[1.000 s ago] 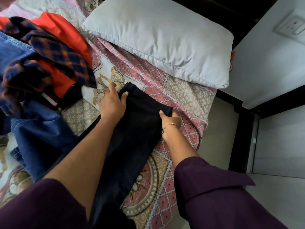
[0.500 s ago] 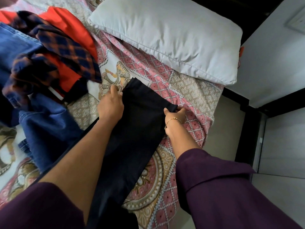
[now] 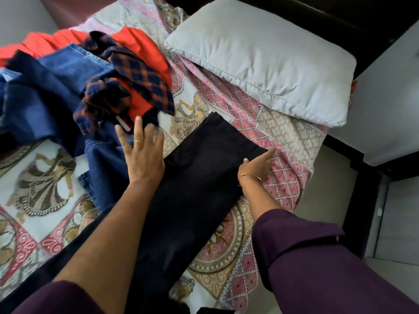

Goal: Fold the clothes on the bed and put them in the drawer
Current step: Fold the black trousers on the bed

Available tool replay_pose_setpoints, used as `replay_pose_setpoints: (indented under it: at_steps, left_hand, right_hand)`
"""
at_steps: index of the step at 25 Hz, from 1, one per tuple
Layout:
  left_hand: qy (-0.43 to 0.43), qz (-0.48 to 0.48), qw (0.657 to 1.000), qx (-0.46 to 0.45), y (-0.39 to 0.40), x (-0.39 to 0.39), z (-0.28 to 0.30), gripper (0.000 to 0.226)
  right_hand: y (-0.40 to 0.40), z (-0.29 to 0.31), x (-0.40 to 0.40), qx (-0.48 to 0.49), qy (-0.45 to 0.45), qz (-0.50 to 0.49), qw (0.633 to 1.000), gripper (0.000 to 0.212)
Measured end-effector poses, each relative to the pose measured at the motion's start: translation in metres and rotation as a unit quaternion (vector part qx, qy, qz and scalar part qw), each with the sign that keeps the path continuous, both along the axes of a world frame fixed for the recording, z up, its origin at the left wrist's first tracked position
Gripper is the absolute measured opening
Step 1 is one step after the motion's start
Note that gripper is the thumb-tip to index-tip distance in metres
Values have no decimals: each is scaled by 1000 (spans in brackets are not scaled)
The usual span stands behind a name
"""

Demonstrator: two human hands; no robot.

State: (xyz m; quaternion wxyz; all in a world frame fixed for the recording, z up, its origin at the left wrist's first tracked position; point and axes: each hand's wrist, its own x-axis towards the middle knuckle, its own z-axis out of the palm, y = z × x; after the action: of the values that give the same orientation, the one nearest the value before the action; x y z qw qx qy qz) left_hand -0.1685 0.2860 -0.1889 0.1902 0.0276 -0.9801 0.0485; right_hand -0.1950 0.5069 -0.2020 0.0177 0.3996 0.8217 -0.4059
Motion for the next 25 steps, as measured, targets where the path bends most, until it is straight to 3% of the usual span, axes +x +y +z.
replay_pose_setpoints:
  at_steps: [2, 3, 5, 7, 8, 11, 13, 15, 17, 18, 19, 20, 21, 23, 25]
  left_hand:
    - [-34, 163, 980, 110, -1, 10, 13, 58]
    - [-75, 279, 935, 204, -3, 14, 20, 72]
    - [-116, 446, 806, 371, -7, 20, 33, 93]
    - [-99, 478, 724, 487, -15, 20, 45, 80]
    - [-70, 475, 712, 513, -22, 17, 47, 67]
    - [45, 452, 730, 510, -34, -8, 69, 56]
    - [129, 392, 767, 490, -39, -27, 90, 62]
    - [146, 249, 810, 511, -42, -43, 94, 75]
    - [8, 74, 820, 567, -38, -49, 82, 99]
    - [-123, 8, 855, 504, -34, -47, 73, 104]
    - [-263, -45, 900, 346, -27, -41, 62, 101]
    - [-333, -82, 918, 197, -18, -35, 46, 94]
    - [-341, -122, 926, 105, -5, -25, 31, 89]
    - [-310, -165, 931, 102, 23, 2, 11, 84]
    - [-272, -145, 948, 81, 43, 20, -12, 77]
  right_hand:
    - [-4, 2, 9, 63, -14, 33, 997, 73]
    - [-5, 0, 12, 83, -17, 48, 995, 71]
    - [-8, -1, 13, 105, -21, 62, 992, 64]
    - [-13, -7, 13, 90, -21, 48, 995, 53]
    - [-16, -9, 13, 56, -14, 14, 998, 46]
    - [-17, -2, 15, 6, -24, -48, 999, 40]
    - [-10, 2, 16, 18, -43, 34, 998, 42]
    - [-8, 6, 18, 63, -81, 146, 984, 46]
    - [-7, 0, 16, 93, -90, 163, 978, 42]
    - [-7, 0, 17, 88, -89, 152, 980, 40]
    - [-7, 1, 16, 79, -85, 144, 983, 39]
    - [-4, 2, 14, 76, -89, 164, 980, 41]
    - [0, 1, 12, 79, -105, 197, 972, 44]
    - [6, 2, 10, 86, -120, 242, 959, 50]
    - [7, 0, 9, 84, -121, 227, 963, 51]
